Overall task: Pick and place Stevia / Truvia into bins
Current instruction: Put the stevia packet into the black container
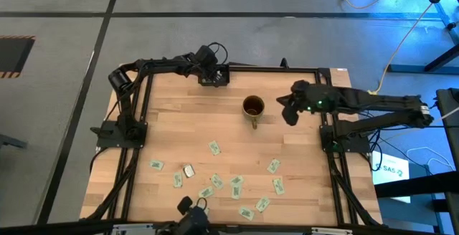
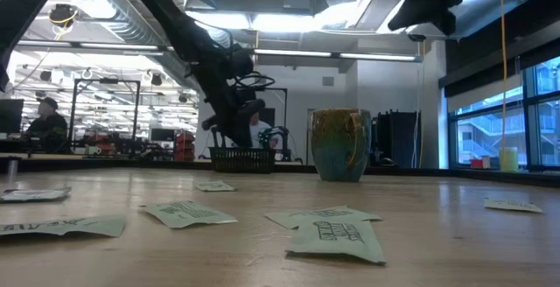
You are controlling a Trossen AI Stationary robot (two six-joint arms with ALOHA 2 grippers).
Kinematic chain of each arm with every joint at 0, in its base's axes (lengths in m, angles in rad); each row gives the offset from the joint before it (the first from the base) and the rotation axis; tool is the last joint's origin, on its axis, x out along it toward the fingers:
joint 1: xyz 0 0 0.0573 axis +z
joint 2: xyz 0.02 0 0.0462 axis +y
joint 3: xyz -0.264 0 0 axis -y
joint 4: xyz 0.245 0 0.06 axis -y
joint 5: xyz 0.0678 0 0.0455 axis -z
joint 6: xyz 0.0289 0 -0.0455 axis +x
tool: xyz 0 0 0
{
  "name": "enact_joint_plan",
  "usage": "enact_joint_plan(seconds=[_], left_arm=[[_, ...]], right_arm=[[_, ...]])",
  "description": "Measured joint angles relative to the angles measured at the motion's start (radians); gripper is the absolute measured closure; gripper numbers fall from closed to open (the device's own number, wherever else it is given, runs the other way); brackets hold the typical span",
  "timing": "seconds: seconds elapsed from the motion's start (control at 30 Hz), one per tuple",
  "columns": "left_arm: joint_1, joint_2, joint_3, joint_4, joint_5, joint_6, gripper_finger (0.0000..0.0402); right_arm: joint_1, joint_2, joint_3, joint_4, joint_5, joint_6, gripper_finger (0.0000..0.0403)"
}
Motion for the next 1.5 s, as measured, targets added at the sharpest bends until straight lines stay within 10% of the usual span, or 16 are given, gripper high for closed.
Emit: enact_joint_plan(seconds=[0.43,0.63,0.93,1.5], left_arm=[[-0.135,-0.227,0.002,-0.039,0.384,0.222,0.0314],[-0.371,-0.298,0.001,-0.182,0.219,0.476,0.0298],[-0.633,-0.272,-0.012,-0.381,0.030,0.448,0.0275],[-0.743,-0.014,-0.020,-0.405,-0.026,0.318,0.0294]], right_arm=[[-0.003,-0.036,0.000,0.003,0.099,-0.260,0.0389],[-0.003,-0.033,0.000,0.012,0.130,-0.264,0.0389],[-0.003,-0.026,0.000,0.043,0.131,-0.330,0.0389],[-0.014,0.008,-0.001,0.033,0.131,-0.366,0.0389]])
